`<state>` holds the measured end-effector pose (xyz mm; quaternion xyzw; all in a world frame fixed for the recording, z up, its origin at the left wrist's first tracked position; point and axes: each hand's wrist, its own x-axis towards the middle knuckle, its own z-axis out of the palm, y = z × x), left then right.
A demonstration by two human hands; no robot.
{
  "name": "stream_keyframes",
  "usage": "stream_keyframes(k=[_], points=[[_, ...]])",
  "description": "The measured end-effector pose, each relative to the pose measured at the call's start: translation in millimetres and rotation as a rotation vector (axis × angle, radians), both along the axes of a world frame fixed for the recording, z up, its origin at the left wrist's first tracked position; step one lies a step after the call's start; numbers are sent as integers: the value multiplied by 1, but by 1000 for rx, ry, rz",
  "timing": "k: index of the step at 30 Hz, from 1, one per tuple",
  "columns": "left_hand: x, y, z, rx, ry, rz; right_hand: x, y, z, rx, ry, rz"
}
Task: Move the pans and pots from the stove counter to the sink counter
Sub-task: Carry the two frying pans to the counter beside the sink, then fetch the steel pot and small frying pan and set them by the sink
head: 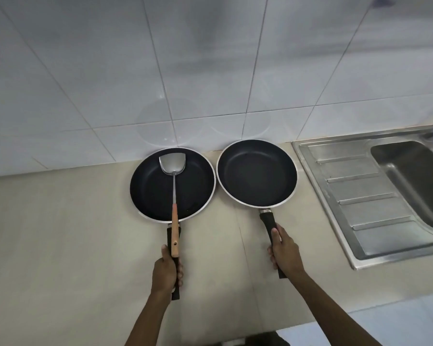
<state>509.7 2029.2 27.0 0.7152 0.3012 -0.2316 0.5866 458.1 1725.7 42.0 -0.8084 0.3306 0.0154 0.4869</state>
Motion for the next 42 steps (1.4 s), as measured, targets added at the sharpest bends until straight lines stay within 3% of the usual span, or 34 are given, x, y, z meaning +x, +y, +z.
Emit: stream_keyframes(k=[7,18,20,23,27,33,38,42], points=[[-22,7,-5,-19,-42,-12,-19,-3,-3,-64,50,38],[-128,-2,10,105,-134,7,-109,1,-1,54,19,99],[-157,-18,12,218,-186,-107,-132,-5,3,16,33,201],[-215,-59,13,488,-325,-428,-184,-20,9,-327,18,481],[-293,-140,14,765,-636,-868,-278,-64,6,-708,-233,640],[-356,-302,37,753,-947,-1239,-408,-190,24,-931,-98,400],[-386,-449,72,624,-1136,-1540,-492,-289,58,-924,63,117],[-414,-552,97,515,-1284,-1656,-545,-348,76,-904,163,-92]])
